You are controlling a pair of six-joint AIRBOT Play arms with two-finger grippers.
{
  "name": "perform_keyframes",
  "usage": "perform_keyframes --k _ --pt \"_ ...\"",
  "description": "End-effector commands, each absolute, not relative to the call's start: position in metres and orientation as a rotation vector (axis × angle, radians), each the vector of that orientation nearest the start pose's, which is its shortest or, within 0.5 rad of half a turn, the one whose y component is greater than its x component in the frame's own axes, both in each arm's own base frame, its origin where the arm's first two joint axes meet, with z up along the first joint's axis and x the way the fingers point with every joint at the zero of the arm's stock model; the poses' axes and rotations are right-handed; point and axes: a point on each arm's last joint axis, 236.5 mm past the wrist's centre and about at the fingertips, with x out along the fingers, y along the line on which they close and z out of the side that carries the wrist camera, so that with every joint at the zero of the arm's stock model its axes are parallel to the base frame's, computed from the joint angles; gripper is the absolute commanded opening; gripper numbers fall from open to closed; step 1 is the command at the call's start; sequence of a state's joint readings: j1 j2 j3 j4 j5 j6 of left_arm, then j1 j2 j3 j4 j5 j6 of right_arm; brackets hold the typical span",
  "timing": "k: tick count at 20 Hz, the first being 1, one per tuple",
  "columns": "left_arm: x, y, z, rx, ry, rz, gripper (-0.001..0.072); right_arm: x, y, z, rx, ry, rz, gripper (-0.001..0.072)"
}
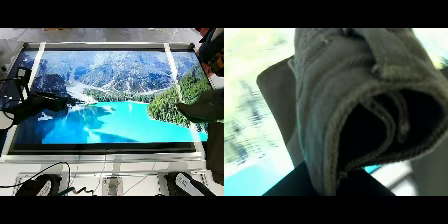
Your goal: Fold the clothes and pants, and hang the long-sleeved shirts on hangers.
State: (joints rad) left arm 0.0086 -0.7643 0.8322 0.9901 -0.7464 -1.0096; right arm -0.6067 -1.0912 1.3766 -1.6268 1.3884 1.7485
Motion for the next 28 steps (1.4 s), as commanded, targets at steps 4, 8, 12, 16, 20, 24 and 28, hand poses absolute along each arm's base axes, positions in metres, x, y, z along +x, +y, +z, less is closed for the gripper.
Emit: perform_keyframes --k 4,8,12,16,20,24,28 --pt "0.363 -0.077 0.146 -0.001 0.553 -0.373 0.0693 0.141 -0.304 0.144 0.807 0.93 -1.275 0.005" --pt "0.366 -0.077 0.139 -0.007 0.573 -0.374 0.0693 0.08 -0.322 0.139 0.974 0.844 -1.498 0.005" --pt "0.369 -0.078 0.131 -0.015 0.596 -0.376 0.0693 0.052 -0.308 0.112 1.135 0.862 -1.607 0.0511" --pt "0.37 -0.078 0.128 -0.016 0.603 -0.376 0.0693 0.062 -0.318 0.11 1.103 0.83 -1.564 0.0569" --pt "0.37 -0.078 0.128 -0.016 0.604 -0.376 0.0693 0.095 -0.323 0.113 1.034 0.82 -1.448 0.0332" --pt "0.37 -0.078 0.128 -0.017 0.604 -0.376 0.0693 0.194 -0.295 0.119 0.843 0.872 -1.125 0.0086" --pt "0.37 -0.078 0.128 -0.017 0.604 -0.376 0.0693 0.317 -0.19 0.124 0.516 0.971 -0.62 0.0049"
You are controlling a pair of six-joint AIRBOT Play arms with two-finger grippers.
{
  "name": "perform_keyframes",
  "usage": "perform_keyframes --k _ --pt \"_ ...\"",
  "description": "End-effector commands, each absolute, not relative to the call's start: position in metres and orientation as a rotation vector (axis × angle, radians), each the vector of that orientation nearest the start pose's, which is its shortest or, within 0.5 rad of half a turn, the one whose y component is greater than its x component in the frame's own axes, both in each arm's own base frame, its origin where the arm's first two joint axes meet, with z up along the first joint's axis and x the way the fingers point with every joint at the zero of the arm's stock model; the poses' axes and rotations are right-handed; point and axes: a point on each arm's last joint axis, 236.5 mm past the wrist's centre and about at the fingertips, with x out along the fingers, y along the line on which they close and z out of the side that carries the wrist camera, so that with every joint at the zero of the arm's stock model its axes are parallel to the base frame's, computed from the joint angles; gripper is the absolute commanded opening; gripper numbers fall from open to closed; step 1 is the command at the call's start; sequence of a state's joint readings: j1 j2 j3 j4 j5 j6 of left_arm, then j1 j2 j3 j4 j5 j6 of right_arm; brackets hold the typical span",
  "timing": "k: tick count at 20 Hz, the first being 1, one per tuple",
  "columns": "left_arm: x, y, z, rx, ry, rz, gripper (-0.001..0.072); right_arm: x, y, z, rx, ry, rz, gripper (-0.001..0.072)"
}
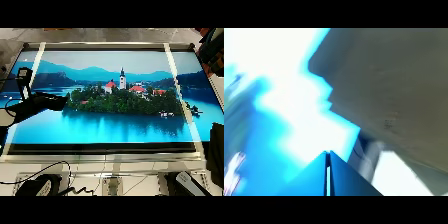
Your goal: Fold the clothes and pants, and hang the long-sleeved shirts on hangers.
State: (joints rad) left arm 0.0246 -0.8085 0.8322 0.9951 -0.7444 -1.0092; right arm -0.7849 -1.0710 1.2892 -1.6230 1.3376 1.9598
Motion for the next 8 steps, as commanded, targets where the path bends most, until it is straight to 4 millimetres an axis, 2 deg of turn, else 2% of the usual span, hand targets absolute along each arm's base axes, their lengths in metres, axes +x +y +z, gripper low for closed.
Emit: perform_keyframes --k 1,3,5,7,8 --pt "0.37 -0.078 0.128 -0.017 0.604 -0.376 0.0693 0.34 -0.154 0.124 0.383 0.998 -0.483 0.0049" --pt "0.37 -0.078 0.128 -0.017 0.604 -0.376 0.0693 0.371 -0.087 0.126 0.113 1.017 -0.242 0.0049" --pt "0.37 -0.078 0.128 -0.017 0.604 -0.376 0.0693 0.388 -0.037 0.132 -0.113 0.987 -0.086 0.0049" --pt "0.37 -0.078 0.128 -0.017 0.604 -0.376 0.0693 0.398 -0.005 0.138 -0.184 0.937 -0.013 0.0049" --pt "0.37 -0.078 0.128 -0.016 0.604 -0.376 0.0693 0.399 0.004 0.139 -0.191 0.928 0.008 0.0049"
